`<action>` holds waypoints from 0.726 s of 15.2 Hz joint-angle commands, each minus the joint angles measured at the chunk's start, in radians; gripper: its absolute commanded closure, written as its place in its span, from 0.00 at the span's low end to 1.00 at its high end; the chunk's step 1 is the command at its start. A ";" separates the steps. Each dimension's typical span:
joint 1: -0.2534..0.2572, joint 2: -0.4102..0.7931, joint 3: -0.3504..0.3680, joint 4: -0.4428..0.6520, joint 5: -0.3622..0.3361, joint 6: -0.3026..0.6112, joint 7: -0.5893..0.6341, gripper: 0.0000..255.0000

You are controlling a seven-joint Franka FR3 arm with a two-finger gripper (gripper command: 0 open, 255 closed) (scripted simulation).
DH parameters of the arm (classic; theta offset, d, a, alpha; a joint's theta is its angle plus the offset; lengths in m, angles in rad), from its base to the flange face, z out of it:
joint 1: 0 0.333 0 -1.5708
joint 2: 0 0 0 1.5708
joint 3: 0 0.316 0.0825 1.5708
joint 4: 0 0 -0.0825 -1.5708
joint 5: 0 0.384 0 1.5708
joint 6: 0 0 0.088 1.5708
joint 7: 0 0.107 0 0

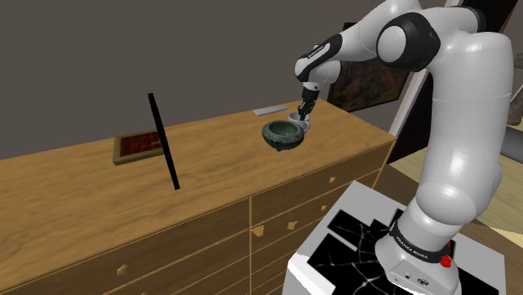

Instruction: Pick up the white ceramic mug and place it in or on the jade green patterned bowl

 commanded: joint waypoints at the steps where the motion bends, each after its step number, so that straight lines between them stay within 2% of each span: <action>1: 0.000 0.000 0.000 0.000 0.000 0.000 0.000 1.00; 11: 0.009 -0.062 -0.015 0.053 -0.038 -0.109 0.033 1.00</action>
